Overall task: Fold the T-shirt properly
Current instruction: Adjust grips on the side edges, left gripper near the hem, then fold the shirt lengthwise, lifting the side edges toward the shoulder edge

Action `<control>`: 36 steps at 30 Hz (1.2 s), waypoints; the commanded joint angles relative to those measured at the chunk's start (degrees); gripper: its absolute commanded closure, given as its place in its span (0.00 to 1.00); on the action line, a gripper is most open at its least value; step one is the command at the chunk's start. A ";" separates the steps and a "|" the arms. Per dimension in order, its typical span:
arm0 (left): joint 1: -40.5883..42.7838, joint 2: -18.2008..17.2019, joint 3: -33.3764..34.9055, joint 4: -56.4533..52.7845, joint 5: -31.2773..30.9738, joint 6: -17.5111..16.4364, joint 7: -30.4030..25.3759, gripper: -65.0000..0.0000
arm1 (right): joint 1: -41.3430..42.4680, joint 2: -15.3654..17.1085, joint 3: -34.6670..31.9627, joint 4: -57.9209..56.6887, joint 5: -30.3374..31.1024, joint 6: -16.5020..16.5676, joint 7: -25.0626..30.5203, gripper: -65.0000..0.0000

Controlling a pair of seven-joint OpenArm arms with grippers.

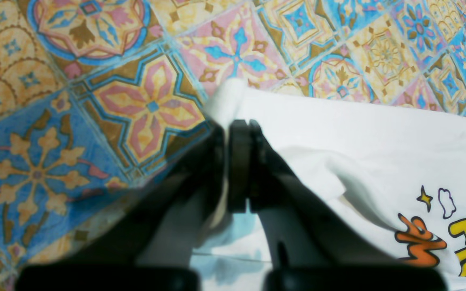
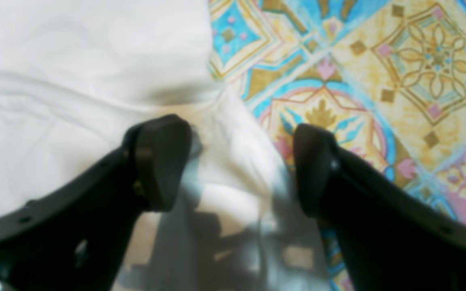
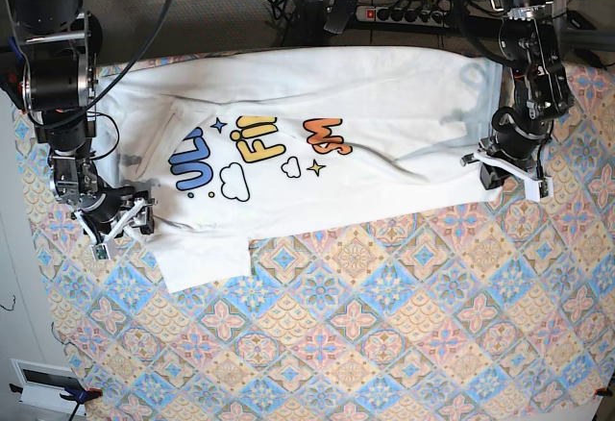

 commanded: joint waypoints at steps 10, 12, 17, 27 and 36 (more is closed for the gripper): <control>-0.61 -0.62 -0.40 0.99 -0.47 -0.21 -1.30 1.00 | 1.64 1.13 0.20 1.24 1.04 0.23 3.71 0.88; -0.61 -0.62 -0.40 0.99 -0.47 -0.21 -1.30 1.00 | 1.64 1.13 0.20 1.24 1.04 0.23 4.33 0.90; -0.61 -0.62 -0.40 0.99 -0.47 -0.21 -1.30 1.00 | 1.64 1.13 0.20 1.33 1.04 0.67 4.33 0.95; 0.97 -1.68 -1.72 2.84 -6.01 -0.21 -1.21 1.00 | -7.42 3.24 9.17 18.91 1.04 5.86 -1.74 0.99; 5.19 -2.29 -4.36 6.97 -10.41 -0.21 -1.13 1.00 | -19.90 3.68 17.70 37.11 0.78 5.95 -8.25 0.99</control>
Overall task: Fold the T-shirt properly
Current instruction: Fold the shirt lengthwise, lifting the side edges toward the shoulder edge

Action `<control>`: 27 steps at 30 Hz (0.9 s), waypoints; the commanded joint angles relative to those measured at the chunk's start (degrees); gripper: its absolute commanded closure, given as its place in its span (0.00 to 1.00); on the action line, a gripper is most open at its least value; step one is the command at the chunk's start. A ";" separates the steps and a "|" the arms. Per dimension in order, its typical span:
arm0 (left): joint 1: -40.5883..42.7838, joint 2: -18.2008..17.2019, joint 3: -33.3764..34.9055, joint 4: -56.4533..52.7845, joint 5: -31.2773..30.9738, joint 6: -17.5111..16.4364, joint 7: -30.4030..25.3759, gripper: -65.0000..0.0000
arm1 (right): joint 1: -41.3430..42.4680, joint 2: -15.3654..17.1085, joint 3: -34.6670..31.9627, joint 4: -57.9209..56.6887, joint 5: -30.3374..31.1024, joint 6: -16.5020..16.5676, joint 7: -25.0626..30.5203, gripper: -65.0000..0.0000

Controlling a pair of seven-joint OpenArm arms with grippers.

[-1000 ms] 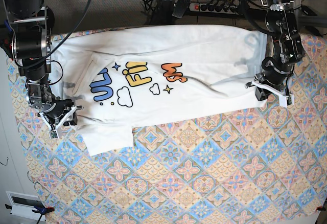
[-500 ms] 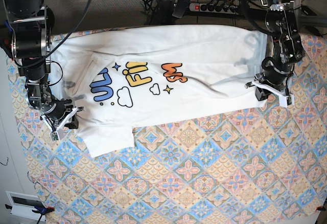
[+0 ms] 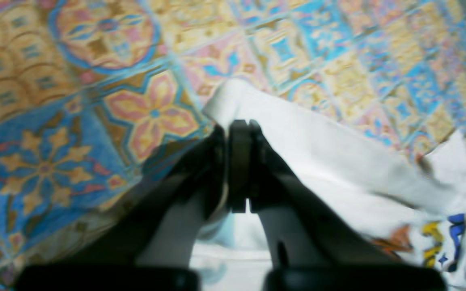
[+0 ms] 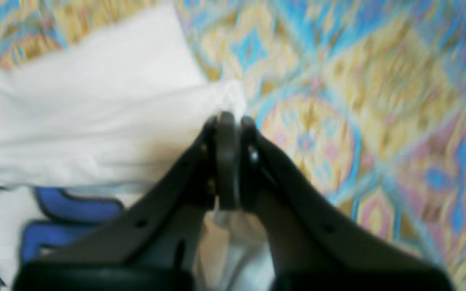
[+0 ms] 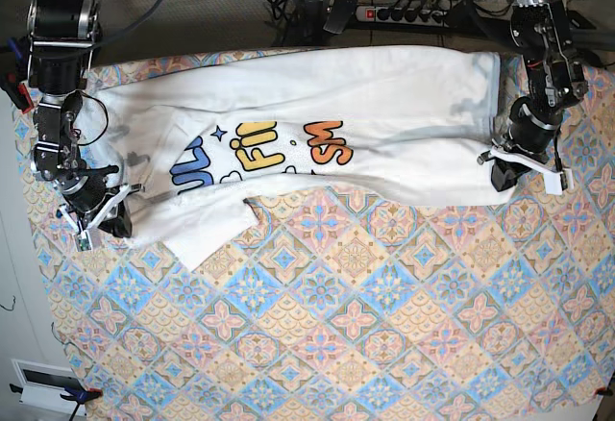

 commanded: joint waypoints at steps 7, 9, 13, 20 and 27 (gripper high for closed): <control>5.04 -0.98 -0.73 5.22 -1.95 -0.25 -1.13 1.00 | -5.22 2.35 4.48 4.96 0.50 0.02 1.18 0.99; 6.10 -0.98 -0.73 5.31 -1.87 -0.34 -1.13 1.00 | -6.10 2.44 5.18 5.14 0.50 0.02 1.18 0.99; 8.91 -0.98 -0.73 5.31 -1.43 -0.34 -1.13 1.00 | -8.65 2.44 7.90 5.49 0.50 0.37 1.44 0.99; 12.25 -0.98 -0.64 5.04 -1.34 -0.34 -1.13 1.00 | -9.88 2.44 11.33 6.19 0.50 5.65 1.09 0.99; 13.57 -0.72 -0.55 3.46 3.32 -0.34 -1.13 1.00 | -11.29 2.44 11.07 6.19 0.50 5.74 1.09 0.99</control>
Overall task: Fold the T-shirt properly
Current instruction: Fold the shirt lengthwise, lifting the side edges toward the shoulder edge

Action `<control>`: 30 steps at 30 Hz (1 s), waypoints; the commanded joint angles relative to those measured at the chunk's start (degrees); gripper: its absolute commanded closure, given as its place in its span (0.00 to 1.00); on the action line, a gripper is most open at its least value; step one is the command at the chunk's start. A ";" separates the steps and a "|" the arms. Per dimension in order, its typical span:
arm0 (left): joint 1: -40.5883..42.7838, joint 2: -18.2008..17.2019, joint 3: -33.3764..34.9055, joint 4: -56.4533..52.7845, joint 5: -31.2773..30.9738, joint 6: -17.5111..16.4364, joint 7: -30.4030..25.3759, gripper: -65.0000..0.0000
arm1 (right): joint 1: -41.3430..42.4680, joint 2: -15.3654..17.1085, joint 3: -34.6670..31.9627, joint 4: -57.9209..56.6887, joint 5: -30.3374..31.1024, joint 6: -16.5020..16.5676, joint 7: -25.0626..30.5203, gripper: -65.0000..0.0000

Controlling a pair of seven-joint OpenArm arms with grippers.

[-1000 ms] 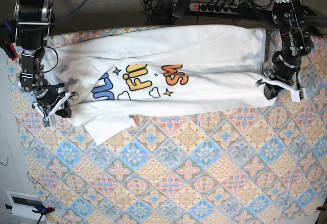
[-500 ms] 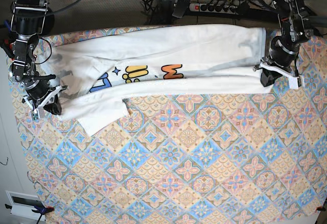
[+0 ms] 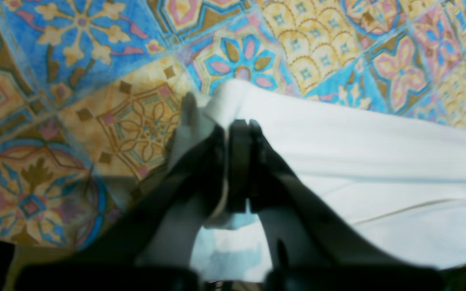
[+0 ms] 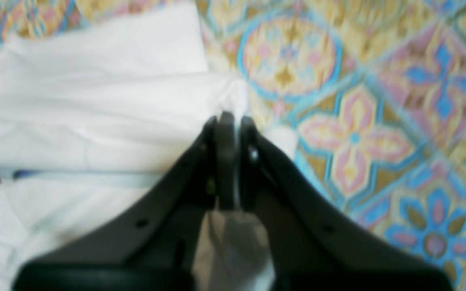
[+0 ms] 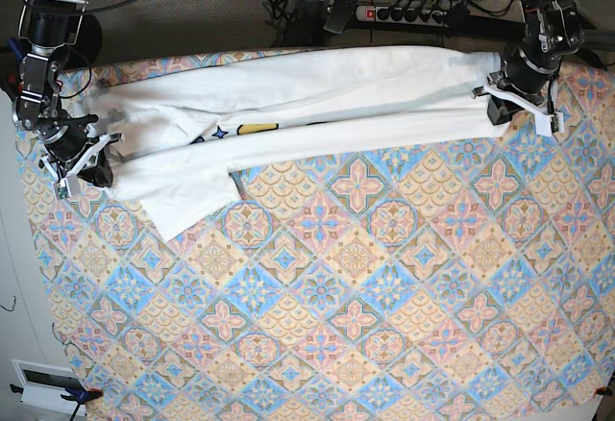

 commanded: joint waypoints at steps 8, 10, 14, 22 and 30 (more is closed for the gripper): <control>-2.64 -0.65 0.00 -11.54 2.35 -0.06 -1.08 1.00 | 1.13 1.28 0.18 0.73 0.93 -0.16 2.01 0.99; -3.79 -0.65 0.52 -13.56 2.35 -0.06 -1.08 1.00 | 1.13 1.28 0.10 0.64 -0.56 -0.16 1.92 0.99; -4.23 -1.00 3.60 -14.00 2.26 -0.06 -1.08 0.92 | 1.13 1.10 0.27 0.81 -8.82 -0.25 1.92 0.97; -4.66 -0.65 3.42 -14.00 1.74 0.03 -1.08 0.73 | 1.13 -1.01 5.37 1.08 -14.45 -2.10 1.92 0.70; -5.46 -0.65 3.51 -14.00 1.65 0.03 -1.08 0.73 | -1.69 -3.82 13.19 9.96 -14.45 -3.24 1.74 0.68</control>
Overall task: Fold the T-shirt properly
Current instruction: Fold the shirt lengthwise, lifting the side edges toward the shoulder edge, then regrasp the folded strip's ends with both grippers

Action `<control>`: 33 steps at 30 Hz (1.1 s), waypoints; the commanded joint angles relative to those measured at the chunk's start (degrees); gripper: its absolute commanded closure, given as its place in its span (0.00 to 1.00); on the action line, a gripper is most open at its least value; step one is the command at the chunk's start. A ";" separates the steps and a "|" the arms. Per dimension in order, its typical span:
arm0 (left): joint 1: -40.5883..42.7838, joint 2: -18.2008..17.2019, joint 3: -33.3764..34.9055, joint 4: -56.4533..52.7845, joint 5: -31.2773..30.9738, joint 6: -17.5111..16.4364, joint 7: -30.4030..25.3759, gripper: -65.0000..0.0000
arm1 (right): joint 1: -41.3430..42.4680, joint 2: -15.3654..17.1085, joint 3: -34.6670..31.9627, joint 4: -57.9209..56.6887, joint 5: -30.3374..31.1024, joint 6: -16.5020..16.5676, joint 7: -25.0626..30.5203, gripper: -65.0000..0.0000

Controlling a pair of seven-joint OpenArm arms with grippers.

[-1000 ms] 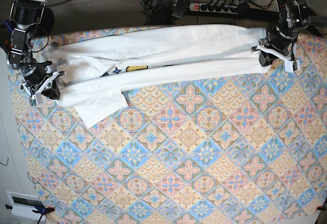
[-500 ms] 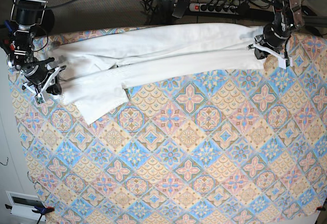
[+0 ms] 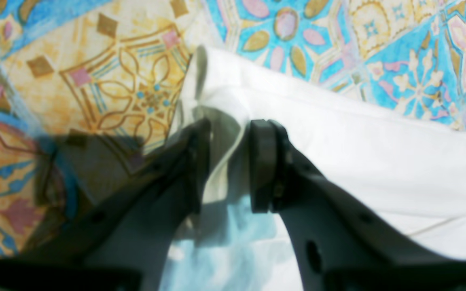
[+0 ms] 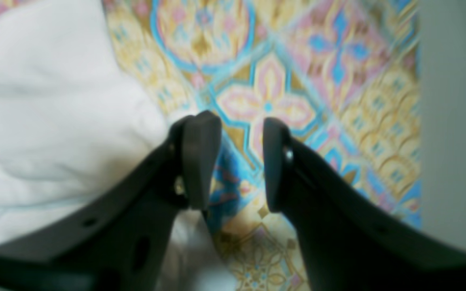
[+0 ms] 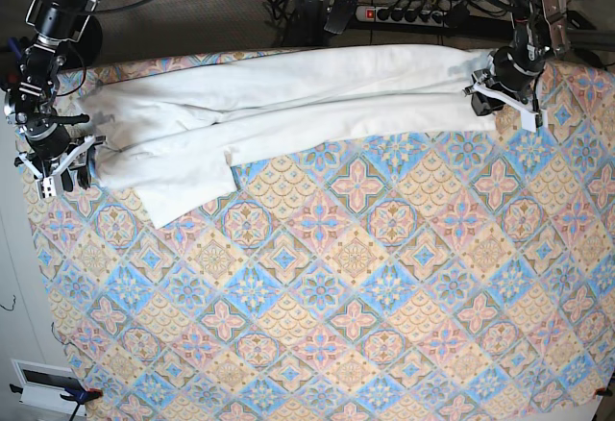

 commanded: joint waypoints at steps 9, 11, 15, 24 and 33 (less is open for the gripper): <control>-0.56 -0.41 0.12 0.28 0.40 0.45 0.80 0.73 | -0.49 0.42 -6.62 11.28 0.83 -0.09 -5.29 0.68; -0.56 -0.41 0.12 0.28 0.40 0.45 0.80 0.73 | 0.56 0.42 -10.67 10.58 0.83 -0.09 -6.43 0.68; -0.56 -0.41 -0.05 0.28 0.40 0.45 0.80 0.72 | 6.89 0.42 -17.09 9.52 0.83 -0.09 -8.37 0.68; -0.65 -0.41 -0.23 2.56 0.31 0.71 0.80 0.56 | 16.74 0.42 -21.66 -7.88 0.74 -0.27 -8.54 0.68; -0.56 -0.76 -0.23 2.82 -4.52 0.71 0.89 0.35 | 19.99 0.42 -21.66 -15.97 0.74 -0.27 -5.73 0.68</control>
